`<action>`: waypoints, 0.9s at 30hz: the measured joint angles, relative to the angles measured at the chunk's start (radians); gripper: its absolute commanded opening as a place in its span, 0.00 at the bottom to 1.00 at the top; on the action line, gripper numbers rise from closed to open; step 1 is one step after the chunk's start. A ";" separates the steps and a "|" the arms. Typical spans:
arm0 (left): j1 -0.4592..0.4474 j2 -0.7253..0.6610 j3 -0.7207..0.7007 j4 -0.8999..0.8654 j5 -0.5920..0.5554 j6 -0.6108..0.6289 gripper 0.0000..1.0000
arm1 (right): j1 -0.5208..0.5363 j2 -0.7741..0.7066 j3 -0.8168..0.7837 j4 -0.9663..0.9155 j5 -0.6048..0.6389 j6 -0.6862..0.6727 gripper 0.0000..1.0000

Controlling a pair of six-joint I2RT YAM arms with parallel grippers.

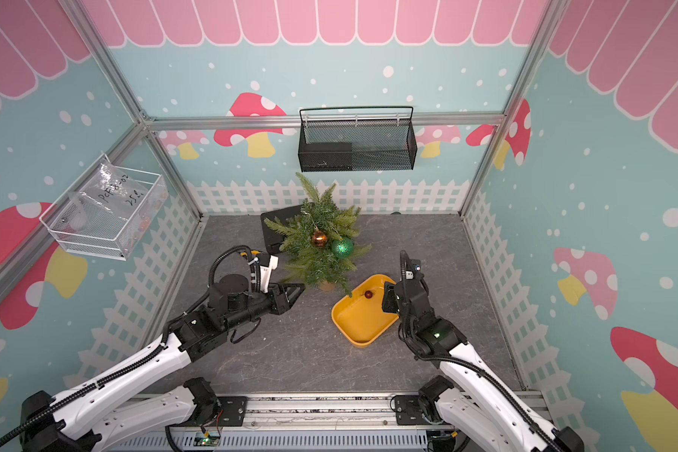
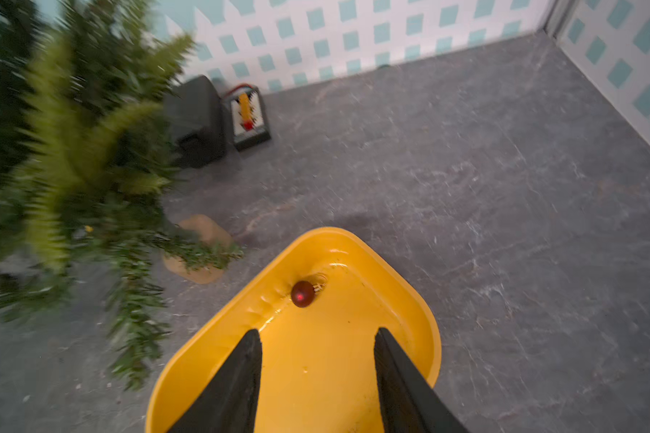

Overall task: Decorate the small christmas tree with ornaments
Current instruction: Pick up an ornament from the container.

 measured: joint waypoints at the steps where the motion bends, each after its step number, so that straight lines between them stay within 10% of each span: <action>1: -0.004 0.000 -0.017 -0.001 -0.011 -0.005 0.45 | 0.000 0.035 -0.009 0.008 0.008 0.011 0.53; 27: -0.019 -0.001 -0.164 0.053 -0.087 -0.101 0.44 | -0.020 0.684 0.151 0.268 -0.095 0.140 0.54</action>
